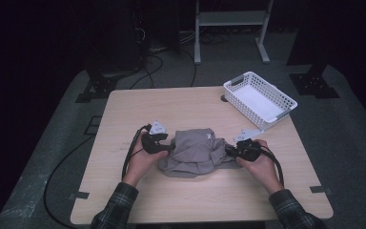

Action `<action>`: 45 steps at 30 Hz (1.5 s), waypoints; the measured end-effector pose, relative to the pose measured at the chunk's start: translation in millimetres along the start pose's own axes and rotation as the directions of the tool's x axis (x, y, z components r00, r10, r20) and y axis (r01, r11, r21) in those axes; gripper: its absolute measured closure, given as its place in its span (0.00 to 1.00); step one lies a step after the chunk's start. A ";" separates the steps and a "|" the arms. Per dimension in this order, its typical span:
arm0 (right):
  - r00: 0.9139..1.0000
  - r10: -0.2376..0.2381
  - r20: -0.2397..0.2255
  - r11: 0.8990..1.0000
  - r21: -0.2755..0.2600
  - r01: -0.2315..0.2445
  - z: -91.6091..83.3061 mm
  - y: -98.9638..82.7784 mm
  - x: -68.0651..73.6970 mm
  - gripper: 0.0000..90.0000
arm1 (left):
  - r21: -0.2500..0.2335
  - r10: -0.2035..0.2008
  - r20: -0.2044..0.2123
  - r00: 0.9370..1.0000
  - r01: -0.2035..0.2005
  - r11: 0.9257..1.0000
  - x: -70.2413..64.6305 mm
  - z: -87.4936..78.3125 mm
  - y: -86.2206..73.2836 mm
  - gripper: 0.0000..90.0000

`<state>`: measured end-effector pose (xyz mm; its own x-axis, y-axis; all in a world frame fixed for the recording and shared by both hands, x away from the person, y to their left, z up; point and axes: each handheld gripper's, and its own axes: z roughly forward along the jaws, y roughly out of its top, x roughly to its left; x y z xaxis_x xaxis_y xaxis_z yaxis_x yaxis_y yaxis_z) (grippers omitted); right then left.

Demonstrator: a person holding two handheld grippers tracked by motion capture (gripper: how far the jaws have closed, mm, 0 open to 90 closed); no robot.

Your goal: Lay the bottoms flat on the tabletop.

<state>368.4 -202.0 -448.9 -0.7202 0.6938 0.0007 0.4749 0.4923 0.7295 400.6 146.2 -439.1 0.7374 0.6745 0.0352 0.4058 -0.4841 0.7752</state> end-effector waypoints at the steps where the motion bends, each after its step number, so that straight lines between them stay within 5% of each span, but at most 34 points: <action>1: 1.000 -0.003 -0.005 1.000 -0.020 0.003 -4.9 1.4 2.1 0.94 | -0.003 0.001 -0.001 1.000 -0.001 1.000 0.0 -2.2 0.0 0.46; 7: 0.996 -0.051 -0.075 0.992 -0.122 0.041 -30.1 10.5 26.3 0.94 | -0.028 -0.005 -0.002 1.000 0.005 1.000 0.1 -14.5 0.8 0.46; 12: 0.982 -0.134 -0.133 0.982 -0.153 0.113 -37.8 18.4 55.3 0.94 | -0.046 -0.003 -0.001 1.000 0.003 0.999 -2.4 -25.8 0.5 0.46; 17: 0.955 -0.206 -0.213 0.976 -0.111 0.186 -21.4 16.8 83.3 0.94 | -0.035 0.004 0.010 1.000 -0.004 0.999 -5.0 -31.7 -4.7 0.45; 25: 0.911 -0.245 -0.331 0.965 0.001 0.260 6.3 4.1 115.2 0.93 | -0.018 0.008 0.029 1.000 -0.007 1.000 -11.9 -33.2 -12.2 0.45; 29: 0.897 -0.252 -0.362 0.964 -0.012 0.265 4.9 1.4 119.4 0.76 | -0.010 0.020 0.039 0.999 -0.019 1.000 -17.0 -32.1 -14.1 0.45; 34: 0.911 -0.216 -0.353 0.975 -0.125 0.182 -20.1 8.6 106.0 0.63 | -0.024 0.027 0.032 0.999 -0.026 0.999 -18.9 -34.1 -11.3 0.45; 37: 0.946 -0.176 -0.271 0.978 -0.157 0.136 -30.7 9.5 85.7 0.60 | -0.025 0.031 0.033 0.999 -0.030 0.999 -20.0 -34.3 -10.3 0.45; 41: 0.982 -0.093 -0.162 0.986 -0.153 0.068 -29.2 2.1 50.4 0.57 | -0.022 0.029 0.032 0.999 -0.028 0.999 -19.8 -32.5 -10.9 0.44; 45: 0.987 0.016 -0.157 0.993 -0.110 -0.033 -17.1 -4.7 17.2 0.50 | -0.002 0.023 0.034 0.999 -0.023 1.000 -19.6 -27.8 -13.4 0.44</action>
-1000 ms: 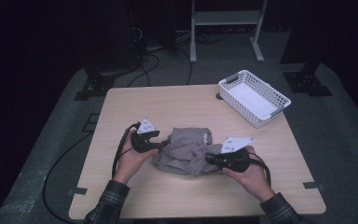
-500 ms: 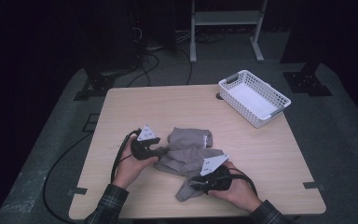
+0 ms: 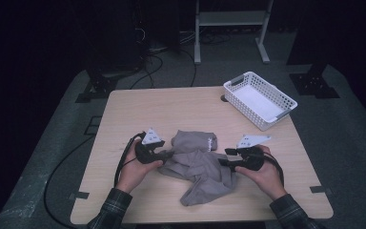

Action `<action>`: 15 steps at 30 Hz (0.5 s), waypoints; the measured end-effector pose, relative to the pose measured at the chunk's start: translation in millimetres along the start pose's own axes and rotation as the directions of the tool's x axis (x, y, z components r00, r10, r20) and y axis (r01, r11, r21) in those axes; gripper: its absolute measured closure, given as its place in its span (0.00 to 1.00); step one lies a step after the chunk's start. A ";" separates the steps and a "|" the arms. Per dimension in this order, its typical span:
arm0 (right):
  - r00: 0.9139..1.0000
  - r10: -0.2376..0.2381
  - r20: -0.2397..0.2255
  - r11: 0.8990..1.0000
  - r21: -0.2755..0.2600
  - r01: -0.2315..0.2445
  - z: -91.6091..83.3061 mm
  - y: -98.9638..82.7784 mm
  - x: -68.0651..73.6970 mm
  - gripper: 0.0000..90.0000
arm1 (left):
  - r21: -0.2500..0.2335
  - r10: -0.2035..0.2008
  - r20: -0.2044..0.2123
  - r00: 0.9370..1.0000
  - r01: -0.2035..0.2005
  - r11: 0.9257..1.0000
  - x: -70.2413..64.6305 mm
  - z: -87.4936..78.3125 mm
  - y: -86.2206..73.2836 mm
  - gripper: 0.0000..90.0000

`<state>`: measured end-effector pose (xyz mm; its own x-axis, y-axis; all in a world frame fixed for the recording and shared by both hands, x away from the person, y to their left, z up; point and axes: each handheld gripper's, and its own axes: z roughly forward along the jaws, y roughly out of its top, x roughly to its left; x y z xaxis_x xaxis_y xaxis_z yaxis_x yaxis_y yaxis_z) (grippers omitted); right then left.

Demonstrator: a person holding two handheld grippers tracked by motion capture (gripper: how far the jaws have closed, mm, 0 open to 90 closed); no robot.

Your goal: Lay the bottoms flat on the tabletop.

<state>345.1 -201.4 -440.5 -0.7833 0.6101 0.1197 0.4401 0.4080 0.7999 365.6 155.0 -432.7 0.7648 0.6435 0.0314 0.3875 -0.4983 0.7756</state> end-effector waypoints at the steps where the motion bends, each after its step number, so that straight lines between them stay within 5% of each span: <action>1: 1.000 0.029 -0.005 0.999 0.019 -0.029 3.5 -1.8 -6.2 0.48 | 0.011 0.008 -0.003 1.000 -0.008 1.000 -0.1 1.2 -0.5 0.44; 5: 0.992 0.097 -0.075 0.994 0.060 -0.093 21.6 -5.0 -18.3 0.48 | 0.043 0.011 -0.008 1.000 -0.011 0.999 -0.4 6.9 -2.5 0.44; 8: 0.985 0.124 -0.116 0.987 0.112 -0.111 33.9 -6.7 -20.0 0.74 | 0.072 0.012 -0.008 1.000 -0.011 0.997 -0.9 12.7 -6.5 0.44; 11: 0.991 0.082 -0.107 0.991 0.117 -0.070 34.4 -3.8 -12.5 0.93 | 0.097 0.020 -0.004 1.000 -0.020 0.995 -2.8 17.1 -8.5 0.44; 15: 0.994 0.003 -0.111 0.999 0.053 0.002 22.1 11.0 5.9 0.95 | 0.111 0.035 0.002 0.999 -0.035 0.993 -7.0 21.6 -7.7 0.43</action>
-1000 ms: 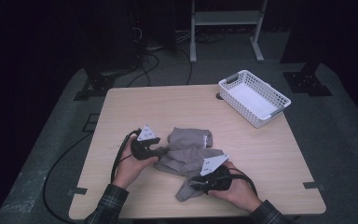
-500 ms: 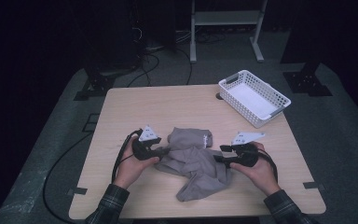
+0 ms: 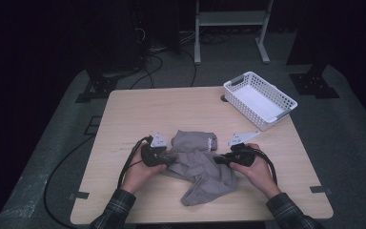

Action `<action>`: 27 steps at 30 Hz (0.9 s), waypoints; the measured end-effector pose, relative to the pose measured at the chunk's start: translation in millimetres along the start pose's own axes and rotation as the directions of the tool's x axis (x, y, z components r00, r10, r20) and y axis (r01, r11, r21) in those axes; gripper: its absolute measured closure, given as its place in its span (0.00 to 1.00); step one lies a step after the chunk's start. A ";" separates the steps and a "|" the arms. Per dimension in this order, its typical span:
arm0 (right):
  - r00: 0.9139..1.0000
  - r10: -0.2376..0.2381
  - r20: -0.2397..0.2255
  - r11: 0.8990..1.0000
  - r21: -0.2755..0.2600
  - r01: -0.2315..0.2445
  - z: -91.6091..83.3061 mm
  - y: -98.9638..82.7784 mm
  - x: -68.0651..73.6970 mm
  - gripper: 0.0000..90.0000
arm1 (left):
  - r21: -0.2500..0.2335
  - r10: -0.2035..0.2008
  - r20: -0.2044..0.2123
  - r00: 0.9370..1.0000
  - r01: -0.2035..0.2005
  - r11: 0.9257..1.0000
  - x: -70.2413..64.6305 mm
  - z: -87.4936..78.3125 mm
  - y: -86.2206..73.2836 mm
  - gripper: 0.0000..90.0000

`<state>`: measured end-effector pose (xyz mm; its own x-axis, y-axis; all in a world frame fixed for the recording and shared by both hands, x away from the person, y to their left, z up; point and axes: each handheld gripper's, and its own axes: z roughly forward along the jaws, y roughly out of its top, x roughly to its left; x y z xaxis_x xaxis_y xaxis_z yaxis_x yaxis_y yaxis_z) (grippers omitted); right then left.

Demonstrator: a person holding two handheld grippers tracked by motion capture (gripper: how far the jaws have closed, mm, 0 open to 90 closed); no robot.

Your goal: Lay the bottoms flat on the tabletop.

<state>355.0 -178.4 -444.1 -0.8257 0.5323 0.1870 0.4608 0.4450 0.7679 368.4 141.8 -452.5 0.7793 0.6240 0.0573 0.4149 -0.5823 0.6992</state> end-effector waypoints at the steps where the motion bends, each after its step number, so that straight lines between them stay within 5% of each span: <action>1: 1.000 -0.016 -0.003 1.000 -0.019 0.016 -2.3 3.8 4.4 0.95 | -0.001 0.007 0.001 1.000 -0.007 1.000 -0.7 0.1 0.7 0.43; 6: 0.996 -0.088 -0.019 0.992 -0.088 0.086 -4.2 18.7 26.0 0.95 | -0.055 0.016 0.010 1.000 -0.015 0.998 -2.9 -12.6 9.7 0.42; 14: 0.966 -0.249 -0.071 0.968 -0.018 0.248 22.5 21.9 73.3 0.95 | -0.135 0.005 0.000 1.000 -0.005 0.991 0.5 -36.1 18.2 0.42; 19: 0.926 -0.366 -0.096 0.924 0.086 0.374 52.6 13.7 100.9 0.94 | -0.141 0.011 0.002 1.000 -0.011 0.990 -0.1 -39.9 20.2 0.42; 21: 0.918 -0.385 -0.096 0.908 0.138 0.395 64.2 8.8 106.1 0.91 | -0.150 0.008 0.005 1.000 -0.007 0.989 -3.2 -40.1 20.9 0.41; 23: 0.918 -0.385 -0.098 0.909 0.133 0.396 67.2 7.2 106.4 0.80 | -0.146 0.021 0.011 1.000 -0.019 0.989 -6.6 -41.6 21.6 0.41; 24: 0.923 -0.368 -0.112 0.917 0.119 0.380 64.5 8.0 105.8 0.70 | -0.148 0.025 0.016 1.000 -0.023 0.989 -9.1 -42.3 22.0 0.41; 27: 0.934 -0.335 -0.125 0.937 0.063 0.344 46.0 8.2 101.5 0.61 | -0.147 0.043 0.027 0.999 -0.039 0.988 -17.0 -45.0 21.6 0.41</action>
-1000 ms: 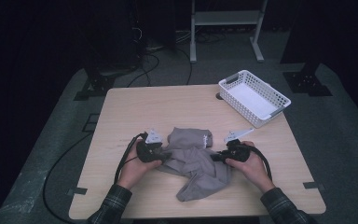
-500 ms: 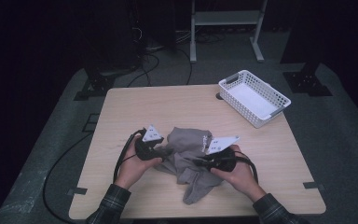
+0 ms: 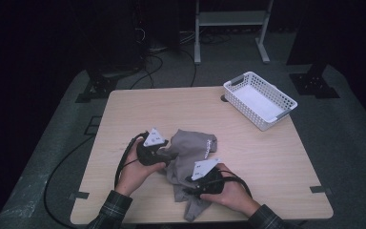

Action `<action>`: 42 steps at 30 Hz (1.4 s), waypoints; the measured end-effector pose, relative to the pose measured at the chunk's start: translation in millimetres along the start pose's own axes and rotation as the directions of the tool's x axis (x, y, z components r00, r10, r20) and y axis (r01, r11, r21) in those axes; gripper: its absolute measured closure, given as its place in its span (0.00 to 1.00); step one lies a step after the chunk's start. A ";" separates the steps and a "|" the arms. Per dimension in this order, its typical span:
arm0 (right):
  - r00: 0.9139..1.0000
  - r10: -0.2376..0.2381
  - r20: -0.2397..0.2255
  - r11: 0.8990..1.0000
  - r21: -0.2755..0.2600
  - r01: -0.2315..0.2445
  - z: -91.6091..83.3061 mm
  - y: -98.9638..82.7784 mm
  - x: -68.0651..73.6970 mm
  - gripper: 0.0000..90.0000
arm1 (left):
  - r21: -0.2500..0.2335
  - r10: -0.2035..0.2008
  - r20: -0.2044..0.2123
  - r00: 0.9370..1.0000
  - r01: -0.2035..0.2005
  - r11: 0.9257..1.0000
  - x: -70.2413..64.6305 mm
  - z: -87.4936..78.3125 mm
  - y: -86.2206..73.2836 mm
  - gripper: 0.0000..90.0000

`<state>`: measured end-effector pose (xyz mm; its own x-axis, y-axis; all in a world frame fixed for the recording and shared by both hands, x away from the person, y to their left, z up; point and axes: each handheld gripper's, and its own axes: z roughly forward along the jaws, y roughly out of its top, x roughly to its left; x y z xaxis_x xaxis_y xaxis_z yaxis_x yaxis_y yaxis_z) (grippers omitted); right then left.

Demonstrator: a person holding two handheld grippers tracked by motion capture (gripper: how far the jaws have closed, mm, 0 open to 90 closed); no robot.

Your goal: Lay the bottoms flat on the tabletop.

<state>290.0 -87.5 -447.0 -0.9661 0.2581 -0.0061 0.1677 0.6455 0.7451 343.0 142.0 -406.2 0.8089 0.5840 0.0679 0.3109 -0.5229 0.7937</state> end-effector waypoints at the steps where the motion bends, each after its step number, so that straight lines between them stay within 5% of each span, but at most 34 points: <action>1: 1.000 0.003 0.010 1.000 -0.025 -0.003 -9.7 -3.1 -1.6 0.60 | -0.003 -0.003 0.005 1.000 0.003 1.000 -2.2 -0.3 -0.3 0.41; 7: 0.994 0.101 0.041 0.990 -0.105 -0.096 -50.7 -22.1 -12.3 0.59 | -0.001 0.007 0.042 0.999 -0.007 1.000 -14.1 -3.2 -2.8 0.41; 12: 0.978 0.197 0.071 0.974 -0.131 -0.186 -65.2 -41.5 -27.3 0.64 | 0.010 0.010 0.074 0.997 -0.011 1.000 -25.6 2.9 -5.8 0.41; 17: 0.965 0.247 0.085 0.964 -0.117 -0.237 -58.5 -47.7 -41.4 0.64 | 0.029 0.030 0.104 0.994 -0.034 0.999 -34.0 13.2 -5.9 0.41; 26: 0.929 0.369 0.005 0.928 -0.055 -0.368 -34.0 -59.4 -65.8 0.56 | 0.073 0.034 0.134 0.990 -0.044 0.996 -38.4 33.9 -14.5 0.44; 32: 0.913 0.405 -0.050 0.911 -0.062 -0.407 -22.6 -58.6 -69.9 0.61 | 0.088 0.041 0.159 0.986 -0.056 0.995 -35.4 40.0 -19.0 0.61; 37: 0.917 0.395 -0.055 0.914 -0.080 -0.398 -20.7 -53.4 -69.1 0.89 | 0.097 0.006 0.168 0.986 -0.022 0.995 -34.7 40.0 -20.0 0.81; 42: 0.922 0.385 -0.050 0.918 -0.081 -0.388 -25.0 -49.7 -65.8 0.97 | 0.083 -0.021 0.174 0.985 0.007 0.997 -33.8 37.7 -20.3 0.89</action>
<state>340.3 -154.6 -466.9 -0.8358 0.4499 0.3147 0.5126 0.4341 0.7408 328.2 109.5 -447.5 0.8766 0.4782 -0.0549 0.3566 -0.5688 0.7412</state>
